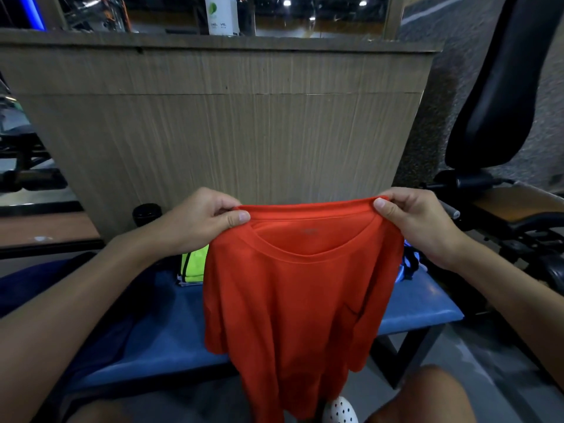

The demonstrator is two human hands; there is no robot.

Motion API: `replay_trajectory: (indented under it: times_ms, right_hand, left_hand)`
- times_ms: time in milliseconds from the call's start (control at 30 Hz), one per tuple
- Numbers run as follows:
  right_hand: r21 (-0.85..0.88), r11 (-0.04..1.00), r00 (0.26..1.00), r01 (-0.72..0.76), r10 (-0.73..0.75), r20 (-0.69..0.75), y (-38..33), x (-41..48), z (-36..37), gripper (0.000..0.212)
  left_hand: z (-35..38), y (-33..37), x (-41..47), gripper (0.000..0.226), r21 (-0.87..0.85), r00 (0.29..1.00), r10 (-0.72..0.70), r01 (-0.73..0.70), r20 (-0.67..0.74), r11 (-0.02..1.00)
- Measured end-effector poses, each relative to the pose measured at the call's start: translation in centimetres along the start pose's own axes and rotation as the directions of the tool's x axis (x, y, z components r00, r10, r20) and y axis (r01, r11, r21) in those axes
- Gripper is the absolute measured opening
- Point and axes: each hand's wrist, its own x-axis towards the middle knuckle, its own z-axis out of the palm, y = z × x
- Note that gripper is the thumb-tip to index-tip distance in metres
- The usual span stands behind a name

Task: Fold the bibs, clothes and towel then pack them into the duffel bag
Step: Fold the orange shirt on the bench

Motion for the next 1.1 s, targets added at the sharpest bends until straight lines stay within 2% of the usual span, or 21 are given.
replay_trajectory:
  times_ms: [133, 300, 433, 567, 633, 700, 800, 900, 1000, 1100]
  right_hand:
    - [0.019, 0.999, 0.997, -0.040, 0.039, 0.064, -0.4, -0.2, 0.0, 0.019]
    - [0.089, 0.982, 0.943, -0.166, 0.132, 0.306, -0.6, -0.7, -1.1, 0.026]
    - [0.038, 0.986, 0.969, -0.162, 0.152, 0.193, 0.0, -0.4, -1.2, 0.019]
    - [-0.078, 0.990, 0.982, -0.119, 0.129, 0.137, 0.0, 0.0, -0.9, 0.054]
    - [-0.123, 0.987, 0.988, -0.108, 0.120, 0.093, -0.1, 0.2, -0.7, 0.045]
    - [-0.149, 0.983, 0.994, -0.110, 0.113, 0.014, -0.2, 0.6, -0.4, 0.028]
    - [-0.207, 0.968, 0.985, -0.146, 0.122, -0.122, -0.2, 1.2, 0.3, 0.023]
    - [-0.164, 0.962, 0.965, -0.217, 0.185, -0.188, -1.3, 1.4, 1.7, 0.019]
    - [-0.056, 0.973, 0.964, -0.222, 0.211, -0.165, -3.4, 1.0, 4.1, 0.017]
    - [0.047, 0.966, 0.966, -0.254, 0.256, -0.041, -5.3, 0.4, 6.5, 0.013]
  left_hand:
    - [0.1, -0.2, 0.0, 0.026, -0.078, 0.991, -0.066, 0.057, -0.118, 0.995]
    - [-0.5, -1.1, 0.1, 0.027, 0.051, 0.992, -0.068, 0.074, -0.105, 0.996]
    - [-0.9, -1.7, 0.0, 0.046, 0.152, 0.999, -0.028, 0.032, -0.029, 0.988]
    - [-0.7, -1.3, 0.2, 0.055, 0.176, 0.999, -0.032, 0.032, -0.003, 0.984]
    - [-0.4, -0.9, 0.4, 0.055, 0.169, 0.998, -0.060, 0.063, -0.023, 0.984]
    - [0.0, -0.8, 0.8, 0.061, 0.109, 0.992, -0.120, 0.124, -0.046, 0.986]
    - [1.5, -0.2, 1.3, 0.059, -0.064, 0.963, -0.253, 0.248, -0.090, 0.967]
    - [3.3, 1.5, 2.0, 0.050, -0.242, 0.931, -0.343, 0.308, -0.121, 0.920]
    - [4.8, 3.3, 2.8, 0.041, -0.338, 0.919, -0.374, 0.314, -0.126, 0.887]
    - [6.0, 4.8, 3.5, 0.032, -0.415, 0.925, -0.372, 0.307, -0.083, 0.856]
